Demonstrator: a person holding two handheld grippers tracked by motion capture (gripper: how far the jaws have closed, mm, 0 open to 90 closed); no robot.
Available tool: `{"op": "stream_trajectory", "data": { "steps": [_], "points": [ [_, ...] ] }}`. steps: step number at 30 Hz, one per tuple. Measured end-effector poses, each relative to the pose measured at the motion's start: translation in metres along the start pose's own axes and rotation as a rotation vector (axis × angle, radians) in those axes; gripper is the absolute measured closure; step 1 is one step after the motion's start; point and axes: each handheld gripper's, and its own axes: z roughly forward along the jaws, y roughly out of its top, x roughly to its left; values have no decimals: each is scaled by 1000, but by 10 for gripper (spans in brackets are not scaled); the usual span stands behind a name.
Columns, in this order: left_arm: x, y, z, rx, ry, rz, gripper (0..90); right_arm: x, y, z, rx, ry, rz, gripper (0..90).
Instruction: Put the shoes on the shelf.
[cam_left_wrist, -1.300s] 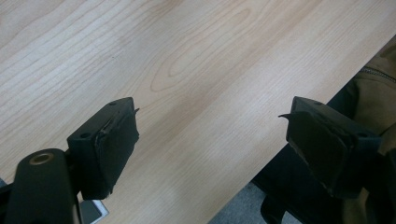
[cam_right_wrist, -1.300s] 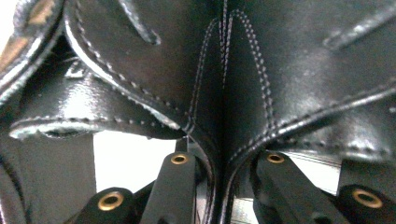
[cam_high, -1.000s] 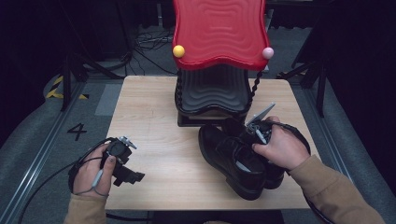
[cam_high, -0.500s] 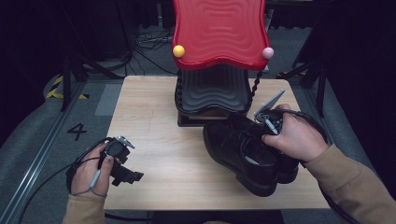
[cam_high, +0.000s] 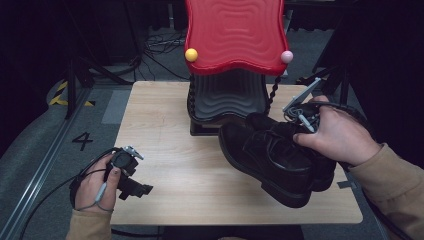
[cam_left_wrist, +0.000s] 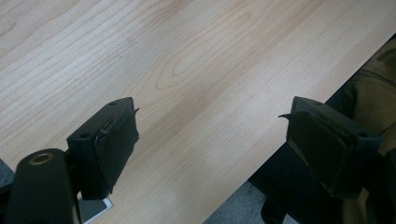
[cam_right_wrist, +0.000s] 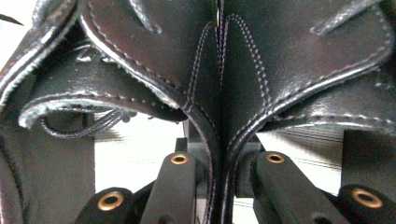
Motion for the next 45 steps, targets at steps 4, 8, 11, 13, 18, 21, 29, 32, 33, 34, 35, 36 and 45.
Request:
{"op": "stream_trajectory", "data": {
  "steps": [4,8,11,13,18,21,29,32,33,34,35,36,45],
  "points": [
    [0,-1,-1,-2,0,-2,171,5,-2,-16,-9,-2,-10,821],
    [0,-1,-3,-9,1,2,171,7,-1,-30,-26,1,-12,821],
    [-1,-2,-4,-13,1,-1,170,10,-1,-41,-40,-3,-12,821],
    [-1,-3,-6,-18,0,0,171,11,0,-46,-44,1,-11,821],
    [0,-4,-8,-24,2,1,170,14,2,-67,-60,2,-4,821],
    [1,-4,-9,-24,3,-1,170,16,2,-77,-68,-4,-2,821],
    [2,-5,-8,-26,-5,-2,170,21,3,-102,-69,1,-2,821],
    [1,-5,-9,-26,-3,-5,170,22,2,-110,-80,21,-2,821],
    [1,-5,-10,-27,-1,-1,170,22,2,-112,-79,21,-2,821],
    [1,-5,-10,-29,-2,-3,170,23,1,-115,-82,27,-3,821],
    [1,-5,-10,-29,0,-3,170,24,1,-117,-83,28,-4,821],
    [1,-5,-10,-29,0,-3,170,24,1,-117,-83,28,-4,821],
    [0,-5,-11,-38,2,-1,170,34,15,-144,-115,34,-13,821]
  ]
}}
